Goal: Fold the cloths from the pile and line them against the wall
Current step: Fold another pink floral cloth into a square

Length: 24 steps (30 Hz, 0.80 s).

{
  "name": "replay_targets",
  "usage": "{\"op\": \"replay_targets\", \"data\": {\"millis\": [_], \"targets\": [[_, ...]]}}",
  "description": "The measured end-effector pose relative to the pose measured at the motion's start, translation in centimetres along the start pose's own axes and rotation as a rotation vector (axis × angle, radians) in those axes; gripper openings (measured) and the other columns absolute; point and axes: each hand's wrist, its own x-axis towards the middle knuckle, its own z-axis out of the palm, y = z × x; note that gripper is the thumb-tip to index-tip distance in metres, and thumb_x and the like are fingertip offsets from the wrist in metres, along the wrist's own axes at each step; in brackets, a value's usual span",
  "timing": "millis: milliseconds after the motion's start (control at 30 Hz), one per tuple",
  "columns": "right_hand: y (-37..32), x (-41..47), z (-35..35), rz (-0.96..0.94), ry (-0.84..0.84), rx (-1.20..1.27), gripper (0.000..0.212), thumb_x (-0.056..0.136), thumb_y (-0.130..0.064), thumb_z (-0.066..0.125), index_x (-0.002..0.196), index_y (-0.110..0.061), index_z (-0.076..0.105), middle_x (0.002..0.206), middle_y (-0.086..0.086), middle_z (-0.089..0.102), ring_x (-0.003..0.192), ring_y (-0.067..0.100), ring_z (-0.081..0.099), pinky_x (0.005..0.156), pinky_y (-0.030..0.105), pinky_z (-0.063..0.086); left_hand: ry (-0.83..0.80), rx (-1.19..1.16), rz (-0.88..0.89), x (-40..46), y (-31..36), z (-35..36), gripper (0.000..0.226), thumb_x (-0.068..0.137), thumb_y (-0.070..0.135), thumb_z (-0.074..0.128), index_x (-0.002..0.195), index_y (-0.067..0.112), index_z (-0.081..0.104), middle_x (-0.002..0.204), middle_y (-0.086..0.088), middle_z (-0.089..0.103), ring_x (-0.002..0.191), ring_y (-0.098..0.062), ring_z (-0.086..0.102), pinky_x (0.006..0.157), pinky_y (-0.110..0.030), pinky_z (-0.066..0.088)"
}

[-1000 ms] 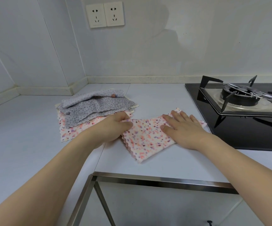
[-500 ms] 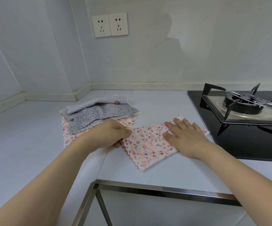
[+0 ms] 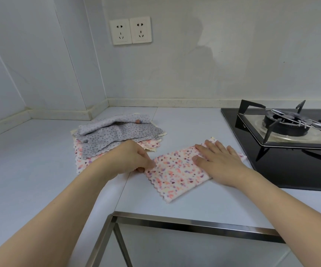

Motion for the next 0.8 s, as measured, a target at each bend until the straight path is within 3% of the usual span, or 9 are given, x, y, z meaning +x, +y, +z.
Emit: {"op": "replay_targets", "data": {"millis": [133, 200, 267, 367, 500, 667, 800], "targets": [[0.2, -0.1, 0.1, -0.018, 0.088, 0.088, 0.057, 0.097, -0.056, 0.024, 0.151, -0.040, 0.016, 0.162, -0.007, -0.004, 0.147, 0.013, -0.012, 0.118, 0.043, -0.009, -0.029, -0.058, -0.051, -0.1, 0.4, 0.0, 0.025, 0.088, 0.024, 0.063, 0.076, 0.007, 0.075, 0.066, 0.000, 0.071, 0.065, -0.015, 0.060, 0.072, -0.027, 0.050], [-0.2, -1.1, 0.2, -0.072, 0.315, 0.039, 0.056, 0.093, -0.054, 0.024, 0.146, -0.036, 0.033, 0.160, -0.003, 0.012, 0.146, 0.016, 0.003, 0.116, 0.038, 0.000, -0.034, -0.016, -0.033, -0.1, 0.4, 0.2, 0.028, 0.086, 0.030, 0.063, 0.072, 0.007, 0.074, 0.073, -0.009, 0.072, 0.066, -0.017, 0.059, 0.075, -0.032, 0.050], [-1.2, -2.9, 0.1, -0.160, 0.510, -0.001, 0.058, 0.085, -0.054, 0.024, 0.133, -0.032, 0.049, 0.144, -0.005, 0.034, 0.132, 0.018, 0.023, 0.105, 0.034, 0.013, -0.007, -0.002, -0.051, 0.1, 0.3, 0.3, 0.040, 0.087, 0.044, 0.060, 0.073, 0.008, 0.072, 0.074, -0.009, 0.072, 0.065, -0.017, 0.059, 0.078, -0.035, 0.051], [-3.4, -5.5, 0.2, -0.414, 0.354, 0.161, 0.058, 0.084, -0.061, 0.029, 0.125, -0.029, 0.055, 0.120, -0.012, 0.045, 0.113, 0.009, 0.035, 0.100, 0.032, 0.026, 0.032, 0.028, -0.082, 0.4, 0.5, 0.6, 0.050, 0.083, 0.055, 0.060, 0.075, 0.006, 0.068, 0.065, -0.005, 0.067, 0.062, -0.019, 0.057, 0.073, -0.034, 0.049], [-4.4, -6.4, 1.1, -0.633, 0.215, 0.119, 0.052, 0.085, -0.064, 0.042, 0.119, -0.031, 0.063, 0.107, -0.014, 0.052, 0.103, 0.007, 0.044, 0.094, 0.022, 0.030, 0.035, 0.013, -0.037, 0.6, 0.0, 0.9, 0.027, 0.081, 0.024, 0.071, 0.064, 0.005, 0.063, 0.061, -0.007, 0.057, 0.062, -0.021, 0.051, 0.063, -0.030, 0.039], [-4.8, -6.1, 1.2, -0.815, 0.420, -0.063, 0.025, 0.093, -0.036, 0.049, 0.096, -0.025, 0.071, 0.087, -0.007, 0.056, 0.078, 0.014, 0.051, 0.073, 0.027, 0.041, 0.014, 0.015, -0.051, 0.5, 0.1, 0.5, 0.018, 0.075, 0.020, 0.082, 0.061, 0.011, 0.073, 0.068, -0.009, 0.068, 0.068, -0.021, 0.062, 0.076, -0.036, 0.055], [-5.0, -6.4, 1.0, -0.913, 0.547, -0.203, 0.011, 0.089, -0.018, 0.058, 0.092, -0.021, 0.069, 0.084, -0.005, 0.056, 0.073, 0.017, 0.049, 0.068, 0.028, 0.041, 0.010, 0.003, -0.068, 0.4, 0.3, 0.4, 0.016, 0.073, 0.016, 0.083, 0.065, 0.009, 0.072, 0.068, -0.007, 0.067, 0.066, -0.019, 0.060, 0.067, -0.027, 0.050]]}}
